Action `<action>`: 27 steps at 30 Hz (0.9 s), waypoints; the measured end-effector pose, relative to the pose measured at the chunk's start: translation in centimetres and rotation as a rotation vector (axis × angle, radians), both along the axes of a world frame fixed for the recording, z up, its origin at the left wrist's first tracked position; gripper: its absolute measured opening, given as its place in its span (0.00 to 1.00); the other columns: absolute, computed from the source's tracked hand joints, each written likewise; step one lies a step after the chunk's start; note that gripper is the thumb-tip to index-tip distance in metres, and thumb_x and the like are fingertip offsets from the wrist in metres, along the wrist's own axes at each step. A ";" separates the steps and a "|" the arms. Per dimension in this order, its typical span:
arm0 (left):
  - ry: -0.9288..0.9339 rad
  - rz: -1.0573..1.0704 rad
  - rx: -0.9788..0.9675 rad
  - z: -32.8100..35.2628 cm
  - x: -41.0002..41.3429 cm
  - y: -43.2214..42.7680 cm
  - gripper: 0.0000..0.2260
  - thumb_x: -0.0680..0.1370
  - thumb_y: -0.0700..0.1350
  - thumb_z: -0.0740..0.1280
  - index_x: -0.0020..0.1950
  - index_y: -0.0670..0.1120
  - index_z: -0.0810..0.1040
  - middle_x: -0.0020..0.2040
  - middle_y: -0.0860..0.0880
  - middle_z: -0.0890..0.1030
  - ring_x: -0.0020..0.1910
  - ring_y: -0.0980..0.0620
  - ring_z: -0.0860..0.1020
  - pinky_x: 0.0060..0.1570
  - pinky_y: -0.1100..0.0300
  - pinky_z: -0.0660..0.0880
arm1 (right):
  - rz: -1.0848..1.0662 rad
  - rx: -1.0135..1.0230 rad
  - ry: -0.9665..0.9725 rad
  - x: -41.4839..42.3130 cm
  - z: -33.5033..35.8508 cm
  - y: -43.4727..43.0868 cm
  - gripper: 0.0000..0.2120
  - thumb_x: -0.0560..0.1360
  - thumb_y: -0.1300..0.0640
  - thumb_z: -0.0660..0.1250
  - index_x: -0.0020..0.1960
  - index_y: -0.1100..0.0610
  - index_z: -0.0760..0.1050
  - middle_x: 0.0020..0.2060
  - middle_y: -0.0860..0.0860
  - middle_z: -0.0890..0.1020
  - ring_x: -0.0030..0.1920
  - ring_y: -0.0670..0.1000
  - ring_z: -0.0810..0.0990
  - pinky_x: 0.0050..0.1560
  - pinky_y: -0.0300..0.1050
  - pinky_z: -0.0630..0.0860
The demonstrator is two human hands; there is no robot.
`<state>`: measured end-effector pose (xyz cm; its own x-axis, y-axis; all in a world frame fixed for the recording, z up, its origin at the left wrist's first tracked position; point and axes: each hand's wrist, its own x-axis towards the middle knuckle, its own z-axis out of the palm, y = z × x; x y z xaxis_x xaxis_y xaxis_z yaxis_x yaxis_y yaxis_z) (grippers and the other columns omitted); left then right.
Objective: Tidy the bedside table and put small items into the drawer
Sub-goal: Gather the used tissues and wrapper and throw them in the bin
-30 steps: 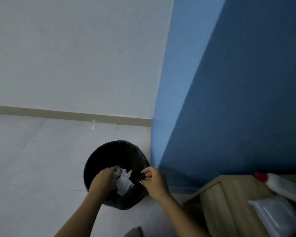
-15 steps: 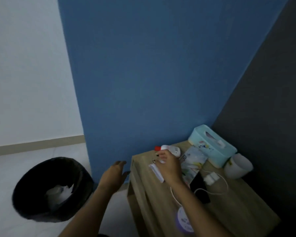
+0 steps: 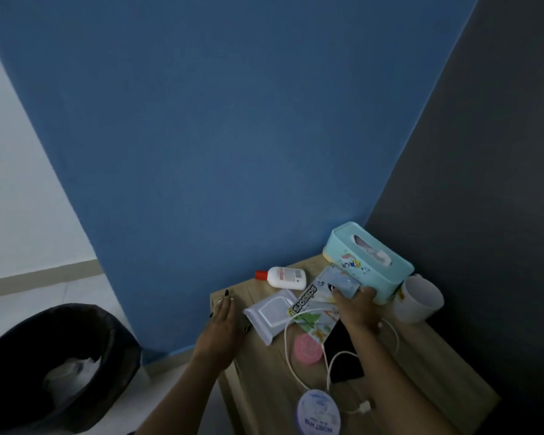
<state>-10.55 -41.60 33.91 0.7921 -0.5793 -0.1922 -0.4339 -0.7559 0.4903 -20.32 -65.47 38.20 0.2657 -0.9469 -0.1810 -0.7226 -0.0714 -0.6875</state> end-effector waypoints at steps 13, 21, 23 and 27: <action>-0.004 -0.042 0.036 -1.6 0.6 0.4 0.32 0.82 0.56 0.52 0.78 0.42 0.40 0.79 0.45 0.41 0.78 0.47 0.42 0.75 0.55 0.50 | 0.097 0.032 -0.082 0.7 0.5 -3.1 0.18 0.67 0.48 0.76 0.41 0.64 0.82 0.38 0.61 0.85 0.38 0.59 0.82 0.38 0.47 0.76; 0.022 -0.004 -0.080 0.6 0.9 1.1 0.27 0.82 0.54 0.55 0.78 0.45 0.53 0.78 0.45 0.55 0.77 0.48 0.56 0.72 0.56 0.58 | 0.154 -0.290 -0.158 0.7 8.2 -1.0 0.17 0.68 0.49 0.75 0.42 0.64 0.80 0.41 0.64 0.83 0.43 0.64 0.81 0.39 0.47 0.69; -0.039 0.043 -0.113 1.7 1.6 2.9 0.25 0.82 0.52 0.56 0.76 0.45 0.58 0.76 0.44 0.62 0.73 0.45 0.64 0.68 0.54 0.65 | 0.207 -0.311 -0.252 1.7 9.9 1.1 0.12 0.69 0.54 0.75 0.43 0.62 0.77 0.40 0.61 0.82 0.43 0.62 0.80 0.41 0.48 0.69; -0.122 0.151 -0.165 3.9 3.4 8.0 0.22 0.82 0.48 0.57 0.75 0.45 0.62 0.71 0.43 0.69 0.67 0.41 0.70 0.61 0.49 0.71 | 0.364 -0.313 -0.350 3.3 11.3 7.0 0.09 0.70 0.58 0.73 0.45 0.59 0.75 0.39 0.58 0.80 0.38 0.55 0.76 0.40 0.44 0.66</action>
